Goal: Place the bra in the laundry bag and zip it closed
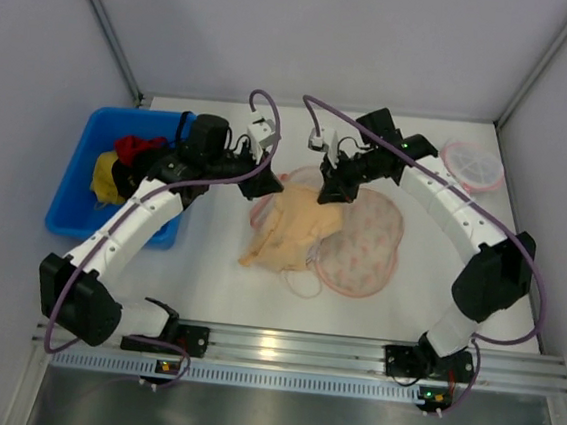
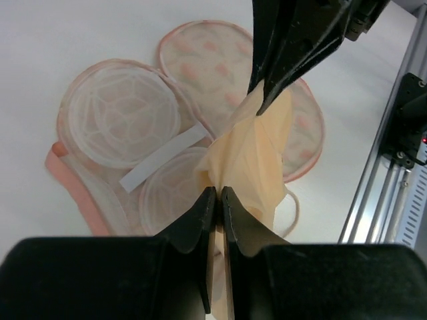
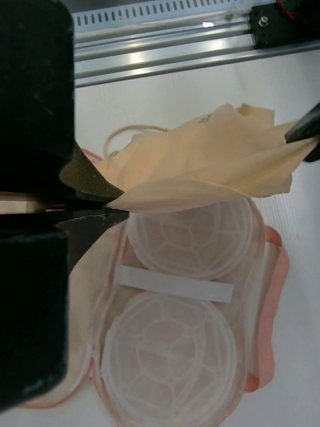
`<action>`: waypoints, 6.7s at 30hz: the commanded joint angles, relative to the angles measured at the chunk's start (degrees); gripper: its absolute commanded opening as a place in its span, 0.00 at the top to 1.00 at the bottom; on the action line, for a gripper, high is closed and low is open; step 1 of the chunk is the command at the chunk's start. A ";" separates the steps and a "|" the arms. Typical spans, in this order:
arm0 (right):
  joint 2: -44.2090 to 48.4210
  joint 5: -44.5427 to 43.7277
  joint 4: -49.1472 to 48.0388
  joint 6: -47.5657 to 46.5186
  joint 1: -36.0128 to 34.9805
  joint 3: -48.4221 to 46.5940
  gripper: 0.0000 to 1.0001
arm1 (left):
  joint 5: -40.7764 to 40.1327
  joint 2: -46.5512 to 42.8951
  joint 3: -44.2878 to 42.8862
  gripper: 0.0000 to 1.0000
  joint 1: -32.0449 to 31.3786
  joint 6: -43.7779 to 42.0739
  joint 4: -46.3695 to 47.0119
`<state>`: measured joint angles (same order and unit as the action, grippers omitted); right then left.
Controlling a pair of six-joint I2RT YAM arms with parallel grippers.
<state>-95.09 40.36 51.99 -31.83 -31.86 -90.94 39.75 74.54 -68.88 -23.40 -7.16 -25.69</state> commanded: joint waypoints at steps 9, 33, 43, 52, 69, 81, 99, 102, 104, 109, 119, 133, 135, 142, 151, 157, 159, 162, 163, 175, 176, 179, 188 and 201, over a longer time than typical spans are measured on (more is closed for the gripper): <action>-15.91 -0.19 5.32 -6.31 6.02 -17.25 1.00 | -16.44 9.74 -0.55 0.69 0.11 2.24 12.33; -32.71 -10.04 -6.19 -4.48 8.65 -24.02 0.63 | -17.60 -3.17 12.37 0.42 3.45 2.23 2.50; -19.80 -10.82 -1.46 4.33 16.47 -15.16 0.42 | -17.86 -2.91 10.70 0.41 3.36 0.04 -3.92; -14.87 -14.70 -0.30 4.05 17.44 2.94 0.71 | -14.70 -1.59 7.36 0.41 3.45 0.48 -6.12; -6.96 -3.62 -9.62 14.34 8.85 26.51 0.79 | 2.95 -8.71 10.25 0.45 3.10 -23.71 -15.78; -2.92 -3.37 -10.85 16.19 9.44 25.28 0.77 | -11.09 -7.93 20.80 0.54 -21.59 -47.16 -17.83; 2.19 -3.09 -9.88 15.49 10.85 27.03 0.73 | -15.92 16.41 17.38 0.66 -31.27 -55.15 -6.47; 1.57 -3.18 -10.68 15.49 10.76 27.56 0.74 | -16.98 17.82 17.64 0.72 -31.27 -56.03 -6.30; 0.87 -3.18 -10.94 15.57 10.76 27.65 0.74 | -17.25 18.09 17.82 0.75 -31.27 -56.65 -6.21; 0.52 -3.09 -11.91 15.66 10.76 28.09 0.75 | -17.25 16.95 19.22 0.87 -31.27 -57.79 -6.30; 1.66 -2.21 -11.29 15.14 10.76 28.71 0.74 | -16.19 6.40 17.21 0.73 -31.36 -56.04 -8.76; 0.61 -1.60 -11.29 14.87 10.76 28.27 0.72 | -17.95 16.95 15.18 0.62 -31.18 -64.47 -9.82; 0.34 -1.34 -11.21 14.78 10.76 28.27 0.72 | -18.83 18.35 15.79 0.62 -31.18 -65.26 -9.99; -0.18 -1.07 -12.00 14.70 10.85 28.80 0.72 | -19.88 18.97 16.24 0.86 -31.18 -67.64 -12.10; -0.36 -0.99 -12.79 14.78 10.67 29.59 0.72 | -17.86 11.95 4.55 1.00 -30.13 -65.26 -21.23; -0.18 -0.72 -14.10 16.01 10.41 30.47 0.72 | -18.74 13.42 -1.51 1.00 -27.68 -64.65 -21.15; -0.18 -0.63 -14.11 16.36 10.41 30.55 0.72 | -18.21 16.14 -4.66 1.00 -24.52 -64.04 -20.72; 0.34 -0.55 -14.11 17.07 10.32 30.99 0.73 | -17.34 18.53 -6.96 1.00 -20.56 -60.36 -14.49; 1.04 -0.28 -14.19 17.33 10.32 31.43 0.72 | -17.42 20.36 -8.36 1.00 -18.02 -59.47 -12.73; 6.23 1.91 -15.51 21.98 10.94 32.31 0.72 | -16.10 31.80 -15.59 1.00 -11.32 -50.76 -4.55; 6.84 2.00 -15.77 22.25 11.11 32.31 0.73 | -16.45 31.98 -15.23 0.98 -11.32 -50.15 -4.45; 8.78 1.92 -16.39 22.78 12.34 31.61 0.72 | -16.90 32.07 -14.44 0.86 -11.32 -48.57 -4.37; 7.11 0.51 -15.68 21.11 15.94 28.27 0.72 | -10.75 23.29 -11.28 0.58 -12.80 -51.53 -5.15; 4.83 -0.02 -15.08 21.20 18.23 26.69 0.72 | -13.38 25.12 -4.77 0.68 -21.24 -71.41 -6.65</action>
<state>-89.71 40.21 37.43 -9.98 -14.57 -61.39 25.65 98.50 -73.69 -44.12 -71.81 -33.28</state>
